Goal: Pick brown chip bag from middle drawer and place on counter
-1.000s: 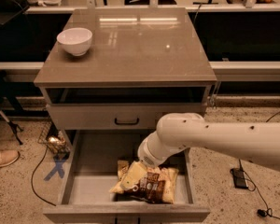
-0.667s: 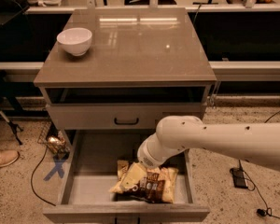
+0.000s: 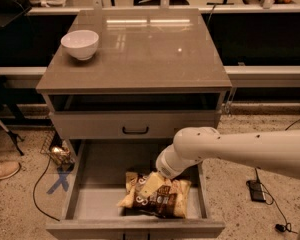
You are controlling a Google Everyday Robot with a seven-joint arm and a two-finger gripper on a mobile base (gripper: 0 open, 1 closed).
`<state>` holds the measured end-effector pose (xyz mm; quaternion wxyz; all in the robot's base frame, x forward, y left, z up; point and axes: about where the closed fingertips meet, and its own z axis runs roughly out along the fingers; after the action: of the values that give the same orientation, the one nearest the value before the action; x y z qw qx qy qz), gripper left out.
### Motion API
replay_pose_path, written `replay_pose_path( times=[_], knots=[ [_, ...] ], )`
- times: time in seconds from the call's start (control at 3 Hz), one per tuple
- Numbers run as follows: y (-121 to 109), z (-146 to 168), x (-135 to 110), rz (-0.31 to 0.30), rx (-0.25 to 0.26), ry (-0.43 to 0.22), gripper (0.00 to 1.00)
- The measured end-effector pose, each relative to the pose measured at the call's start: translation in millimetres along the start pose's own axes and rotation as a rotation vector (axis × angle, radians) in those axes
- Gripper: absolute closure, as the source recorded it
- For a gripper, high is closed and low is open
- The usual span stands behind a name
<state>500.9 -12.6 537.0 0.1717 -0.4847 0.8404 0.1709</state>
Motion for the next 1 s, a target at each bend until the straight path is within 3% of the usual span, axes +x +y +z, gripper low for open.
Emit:
replay_pose_path(
  times=[0.33, 1.0],
  knots=[
    [-35, 16, 25, 0.031, 0.002, 0.007, 0.00],
    [-70, 57, 79, 0.126, -0.073, -0.006, 0.00]
  ],
)
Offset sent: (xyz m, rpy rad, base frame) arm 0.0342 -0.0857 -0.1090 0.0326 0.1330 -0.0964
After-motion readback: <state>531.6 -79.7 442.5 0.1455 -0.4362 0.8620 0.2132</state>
